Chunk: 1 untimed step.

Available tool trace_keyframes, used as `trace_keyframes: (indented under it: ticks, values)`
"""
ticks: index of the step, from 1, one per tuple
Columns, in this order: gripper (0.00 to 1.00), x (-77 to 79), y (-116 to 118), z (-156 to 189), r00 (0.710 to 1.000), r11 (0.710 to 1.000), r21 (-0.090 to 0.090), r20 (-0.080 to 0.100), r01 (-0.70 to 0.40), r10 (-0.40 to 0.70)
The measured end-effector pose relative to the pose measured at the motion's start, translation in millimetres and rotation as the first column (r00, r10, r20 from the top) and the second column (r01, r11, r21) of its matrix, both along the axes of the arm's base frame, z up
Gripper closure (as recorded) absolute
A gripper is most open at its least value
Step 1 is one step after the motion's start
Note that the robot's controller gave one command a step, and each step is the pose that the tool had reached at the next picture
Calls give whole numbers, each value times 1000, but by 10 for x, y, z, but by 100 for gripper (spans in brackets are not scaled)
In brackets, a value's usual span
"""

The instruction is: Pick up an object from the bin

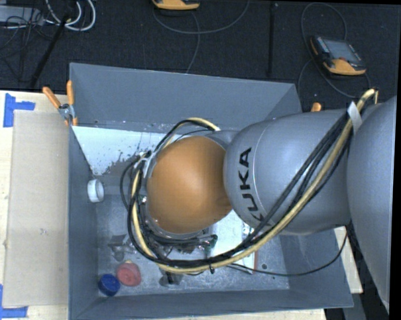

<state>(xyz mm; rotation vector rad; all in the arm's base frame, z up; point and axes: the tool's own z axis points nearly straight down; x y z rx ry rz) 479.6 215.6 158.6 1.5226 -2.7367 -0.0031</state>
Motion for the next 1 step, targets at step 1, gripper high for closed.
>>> trace_keyframes:
  ticks: [1]
  values:
    - [0,181,-79,-885,997,997,-1,2,80,-80]
